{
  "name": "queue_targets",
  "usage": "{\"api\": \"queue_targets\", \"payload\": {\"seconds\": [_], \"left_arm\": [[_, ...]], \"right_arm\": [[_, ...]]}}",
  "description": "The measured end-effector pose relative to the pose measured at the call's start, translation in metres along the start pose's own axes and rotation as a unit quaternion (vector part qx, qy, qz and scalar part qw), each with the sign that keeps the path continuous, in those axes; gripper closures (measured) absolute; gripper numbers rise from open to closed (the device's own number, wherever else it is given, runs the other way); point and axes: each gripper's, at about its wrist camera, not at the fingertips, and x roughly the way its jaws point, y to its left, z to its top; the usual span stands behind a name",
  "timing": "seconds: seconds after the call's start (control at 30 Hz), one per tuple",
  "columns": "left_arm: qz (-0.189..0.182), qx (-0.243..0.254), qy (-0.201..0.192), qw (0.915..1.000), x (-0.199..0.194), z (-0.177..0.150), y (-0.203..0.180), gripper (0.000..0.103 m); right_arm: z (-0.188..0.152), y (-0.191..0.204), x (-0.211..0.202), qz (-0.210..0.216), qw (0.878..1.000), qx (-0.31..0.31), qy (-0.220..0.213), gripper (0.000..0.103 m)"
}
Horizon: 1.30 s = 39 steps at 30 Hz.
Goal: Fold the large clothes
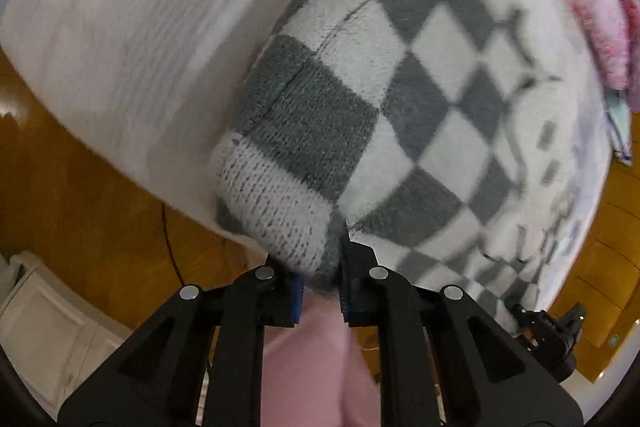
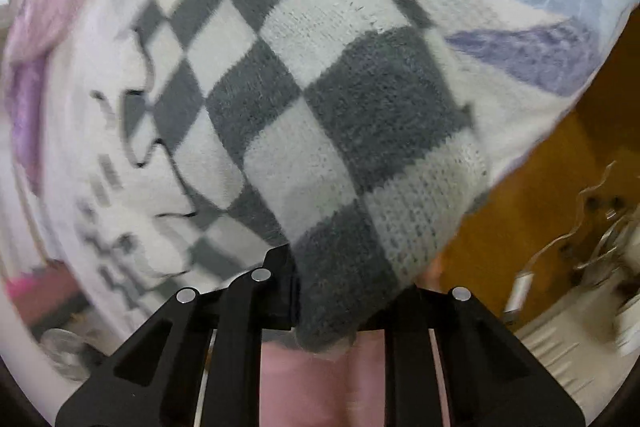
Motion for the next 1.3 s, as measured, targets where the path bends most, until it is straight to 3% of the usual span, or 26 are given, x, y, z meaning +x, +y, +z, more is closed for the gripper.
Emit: {"api": "queue_targets", "payload": {"seconds": [0.03,0.07,0.1,0.13,0.17,0.2,0.23,0.27,0.4,0.47,0.5,0.53,0.57,0.63,0.67,0.73,0.83,0.9,0.93,0.97,1.0,1.07,1.1,1.13,1.2,1.3], "left_arm": [[0.007,-0.002,0.004,1.0,0.015,0.003,0.003,0.084],[0.018,0.005,0.009,0.9998,0.023,0.006,0.002,0.079],[0.029,0.012,0.012,0.9994,0.025,0.008,-0.001,0.073],[0.043,0.027,0.011,0.9986,0.021,0.009,-0.007,0.071],[0.045,0.039,0.007,0.9982,0.015,0.007,-0.011,0.067],[0.051,0.055,-0.003,0.9972,0.004,0.006,-0.015,0.054],[0.059,0.065,-0.016,0.996,-0.006,0.006,-0.018,0.037],[0.066,0.072,-0.03,0.9948,-0.015,0.005,-0.018,0.035],[0.069,0.06,-0.062,0.9939,-0.034,0.019,-0.008,0.032],[0.07,0.042,-0.069,0.9943,-0.031,0.029,-0.003,0.032],[0.059,0.035,-0.071,0.9951,-0.028,0.037,-0.001,0.039],[0.044,0.033,-0.069,0.9961,-0.025,0.041,0.001,0.072],[0.032,0.03,-0.053,0.9976,-0.02,0.047,-0.002,0.075],[0.062,0.049,-0.047,0.9958,-0.021,0.049,-0.014,0.084],[0.071,0.059,-0.047,0.9946,-0.023,0.048,-0.023,0.085],[0.072,0.071,-0.055,0.9933,-0.037,0.043,-0.036,0.086],[0.074,0.068,-0.062,0.993,-0.048,0.032,-0.039,0.086],[0.092,0.074,-0.064,0.9909,-0.038,0.041,-0.033,0.085],[0.11,0.071,-0.053,0.99,-0.025,0.053,-0.031,0.074],[0.122,0.061,-0.029,0.9902,-0.016,0.06,-0.029,0.067],[0.119,0.06,-0.011,0.991,-0.016,0.064,-0.03,0.065],[0.117,0.086,-0.021,0.9892,-0.038,0.07,-0.038,0.061],[0.129,0.099,-0.038,0.986,-0.051,0.073,-0.04,0.049],[0.141,0.108,-0.053,0.9826,-0.065,0.076,-0.044,0.04],[0.123,0.113,-0.065,0.9839,-0.086,0.089,-0.051,0.04],[0.091,0.11,-0.088,0.9858,-0.103,0.122,-0.067,0.04]], "right_arm": [[0.004,-0.003,0.015,-0.02,1.0,-0.008,0.011,0.065],[0.007,-0.004,0.024,-0.042,0.999,-0.013,0.023,0.04],[0.009,-0.007,0.025,-0.052,0.998,-0.006,0.024,0.034],[0.009,-0.009,0.019,-0.03,0.999,0.003,0.019,0.032],[0.009,-0.012,0.004,0.017,1.0,0.006,0.008,0.031],[0.009,-0.013,-0.006,0.033,0.999,0.006,0.0,0.028],[0.01,-0.016,-0.016,0.032,0.999,0.008,-0.009,0.019],[0.012,-0.023,-0.029,0.016,0.999,0.015,-0.025,0.015],[0.034,-0.049,-0.04,0.025,0.997,0.043,-0.056,0.015],[0.047,-0.064,-0.035,0.038,0.997,0.05,-0.053,0.022],[0.056,-0.061,-0.022,0.048,0.997,0.051,-0.031,0.027],[0.058,-0.058,-0.015,0.045,0.997,0.055,-0.016,0.047],[0.06,-0.052,-0.011,0.03,0.998,0.055,-0.016,0.056],[0.063,-0.038,-0.019,-0.004,0.999,0.033,-0.03,0.08],[0.063,-0.036,-0.033,-0.007,0.998,0.029,-0.049,0.086],[0.062,-0.046,-0.055,0.013,0.996,0.046,-0.07,0.087],[0.063,-0.068,-0.064,0.032,0.994,0.064,-0.078,0.087],[0.072,-0.074,-0.04,0.008,0.997,0.05,-0.06,0.084],[0.072,-0.073,-0.024,-0.015,0.998,0.041,-0.042,0.069],[0.073,-0.072,-0.013,-0.053,0.997,0.048,-0.022,0.042],[0.075,-0.074,-0.016,-0.062,0.996,0.06,-0.022,0.035],[0.079,-0.071,-0.042,-0.008,0.997,0.063,-0.04,0.033],[0.08,-0.068,-0.056,-0.011,0.997,0.056,-0.052,0.031],[0.084,-0.062,-0.071,-0.028,0.996,0.044,-0.069,0.023],[0.099,-0.044,-0.096,-0.025,0.994,0.011,-0.107,0.018],[0.128,-0.008,-0.101,-0.003,0.993,-0.025,-0.112,0.018]]}}
